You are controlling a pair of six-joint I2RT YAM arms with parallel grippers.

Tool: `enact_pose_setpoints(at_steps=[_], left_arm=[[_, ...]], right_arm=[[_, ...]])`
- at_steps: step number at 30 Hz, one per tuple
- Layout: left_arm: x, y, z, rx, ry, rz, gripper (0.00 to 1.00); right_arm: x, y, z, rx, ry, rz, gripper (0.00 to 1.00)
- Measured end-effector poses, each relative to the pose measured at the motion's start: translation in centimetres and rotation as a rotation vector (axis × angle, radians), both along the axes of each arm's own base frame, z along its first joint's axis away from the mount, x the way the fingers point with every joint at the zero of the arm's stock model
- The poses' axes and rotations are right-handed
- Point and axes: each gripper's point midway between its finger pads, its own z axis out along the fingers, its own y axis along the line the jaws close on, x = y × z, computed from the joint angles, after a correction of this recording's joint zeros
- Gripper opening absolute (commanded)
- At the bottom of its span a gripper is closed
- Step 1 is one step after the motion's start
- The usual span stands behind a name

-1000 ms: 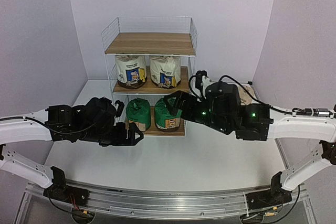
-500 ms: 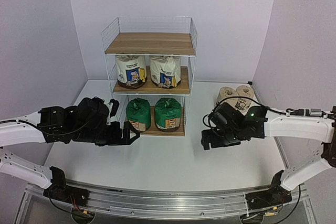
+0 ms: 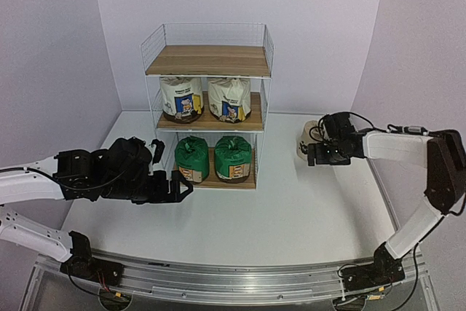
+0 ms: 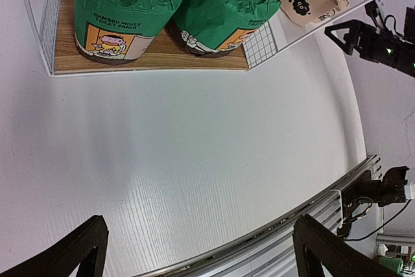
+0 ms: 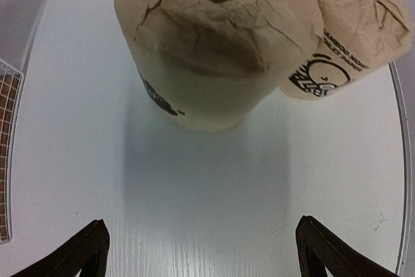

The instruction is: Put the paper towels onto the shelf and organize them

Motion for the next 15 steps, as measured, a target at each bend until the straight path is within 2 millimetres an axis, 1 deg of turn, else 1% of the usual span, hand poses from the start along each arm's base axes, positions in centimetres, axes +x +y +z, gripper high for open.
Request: enact_pose_setpoints(at_steps=[1, 2, 5, 8, 15], left_arm=[[0.0, 0.0, 0.0, 0.002, 0.0, 0.002, 1.0], [0.0, 0.1, 0.0, 0.003, -0.001, 0.004, 1.0], [0.2, 0.3, -0.1, 0.011, -0.005, 0.012, 1.0], [0.3, 0.4, -0.1, 0.019, -0.009, 0.026, 1.0], [0.5, 1.1, -0.5, 0.045, -0.009, 0.051, 1.0]], right_arm=[[1.4, 0.0, -0.3, 0.006, -0.006, 0.008, 0.97], [2.4, 0.0, -0.6, 0.012, -0.012, 0.016, 0.97], [4.8, -0.5, -1.3, -0.005, -0.034, 0.031, 0.97], [6.3, -0.9, -1.5, -0.025, -0.055, 0.031, 0.98], [8.4, -0.7, -1.5, -0.011, -0.114, 0.023, 0.98]])
